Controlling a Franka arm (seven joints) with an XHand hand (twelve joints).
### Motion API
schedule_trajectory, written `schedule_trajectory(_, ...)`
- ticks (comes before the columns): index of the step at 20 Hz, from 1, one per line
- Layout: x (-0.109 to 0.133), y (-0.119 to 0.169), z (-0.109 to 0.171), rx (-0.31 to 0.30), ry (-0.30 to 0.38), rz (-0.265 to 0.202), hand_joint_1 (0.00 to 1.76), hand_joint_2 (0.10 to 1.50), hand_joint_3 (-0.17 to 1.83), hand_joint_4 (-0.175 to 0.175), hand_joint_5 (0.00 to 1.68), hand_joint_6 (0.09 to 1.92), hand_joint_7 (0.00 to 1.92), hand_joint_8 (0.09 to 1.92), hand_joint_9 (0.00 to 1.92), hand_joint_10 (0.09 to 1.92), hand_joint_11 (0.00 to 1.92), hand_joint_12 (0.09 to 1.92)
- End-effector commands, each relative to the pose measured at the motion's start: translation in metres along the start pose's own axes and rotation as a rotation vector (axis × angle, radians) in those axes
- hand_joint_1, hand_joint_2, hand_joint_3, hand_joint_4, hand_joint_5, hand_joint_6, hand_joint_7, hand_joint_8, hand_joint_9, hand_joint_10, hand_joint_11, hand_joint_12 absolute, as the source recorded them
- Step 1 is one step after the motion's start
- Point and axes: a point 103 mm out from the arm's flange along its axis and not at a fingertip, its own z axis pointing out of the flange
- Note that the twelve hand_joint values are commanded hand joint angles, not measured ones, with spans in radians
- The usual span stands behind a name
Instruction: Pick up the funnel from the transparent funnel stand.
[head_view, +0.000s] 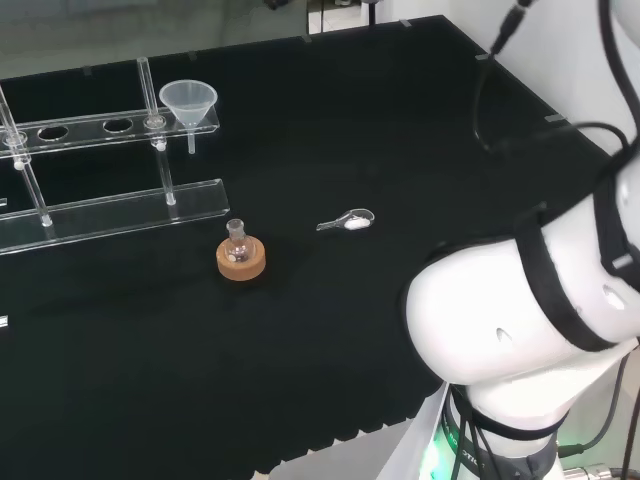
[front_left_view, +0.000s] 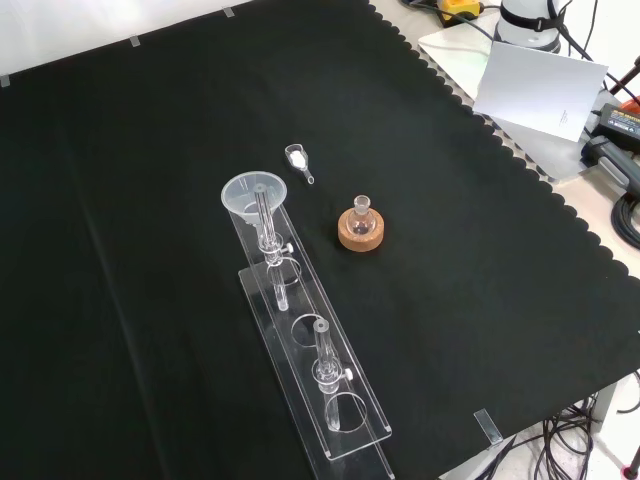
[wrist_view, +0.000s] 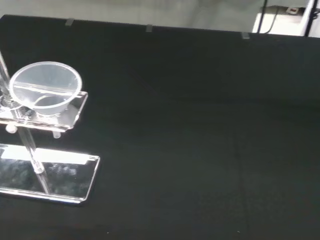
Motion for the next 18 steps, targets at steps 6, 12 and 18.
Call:
schedule_trajectory(6, 0.055, 0.072, 0.010, 0.115, -0.079, -0.132, 0.49, 0.65, 0.01, 0.034, 0.19, 0.09, 0.16, 0.63, 0.05, 0.86, 0.00, 1.39)
schedule_trajectory(12, 0.059, 0.087, 0.022, 0.145, -0.095, -0.187, 0.50, 0.64, 0.01, 0.023, 0.16, 0.09, 0.15, 0.63, 0.04, 0.86, 0.00, 1.38)
schedule_trajectory(18, 0.059, 0.098, 0.038, 0.170, -0.105, -0.189, 0.62, 0.66, 0.01, 0.005, 0.04, 0.09, 0.13, 0.63, 0.03, 0.86, 0.00, 1.34)
